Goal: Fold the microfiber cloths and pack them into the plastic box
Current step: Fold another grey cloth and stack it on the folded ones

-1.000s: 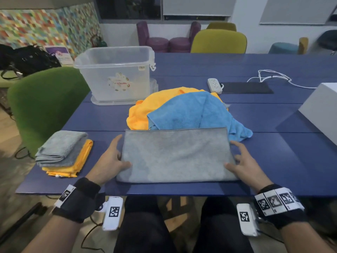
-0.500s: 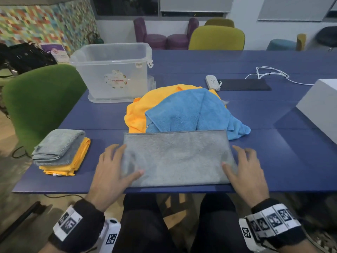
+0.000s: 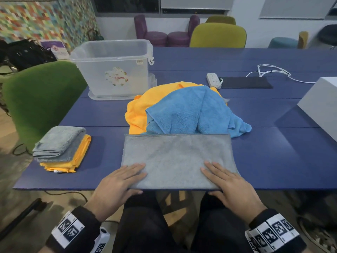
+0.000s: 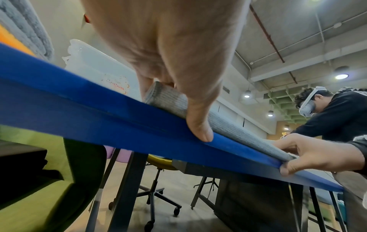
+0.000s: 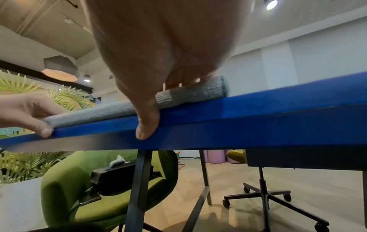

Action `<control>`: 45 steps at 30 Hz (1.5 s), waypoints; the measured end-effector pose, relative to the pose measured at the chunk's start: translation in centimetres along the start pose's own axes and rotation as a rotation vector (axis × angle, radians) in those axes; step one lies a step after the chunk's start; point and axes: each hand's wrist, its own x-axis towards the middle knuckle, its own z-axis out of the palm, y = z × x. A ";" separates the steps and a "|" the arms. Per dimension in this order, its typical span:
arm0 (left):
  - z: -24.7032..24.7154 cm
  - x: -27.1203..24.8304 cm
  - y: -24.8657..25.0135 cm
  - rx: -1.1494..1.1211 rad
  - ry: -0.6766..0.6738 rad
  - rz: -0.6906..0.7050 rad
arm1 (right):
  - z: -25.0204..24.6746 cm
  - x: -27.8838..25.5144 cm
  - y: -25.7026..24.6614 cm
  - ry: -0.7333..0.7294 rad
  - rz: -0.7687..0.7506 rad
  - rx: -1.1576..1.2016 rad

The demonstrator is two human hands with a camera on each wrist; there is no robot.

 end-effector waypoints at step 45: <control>-0.3 3.7 -0.1 -0.324 0.351 -0.729 | -3.6 2.4 2.7 0.167 0.656 0.564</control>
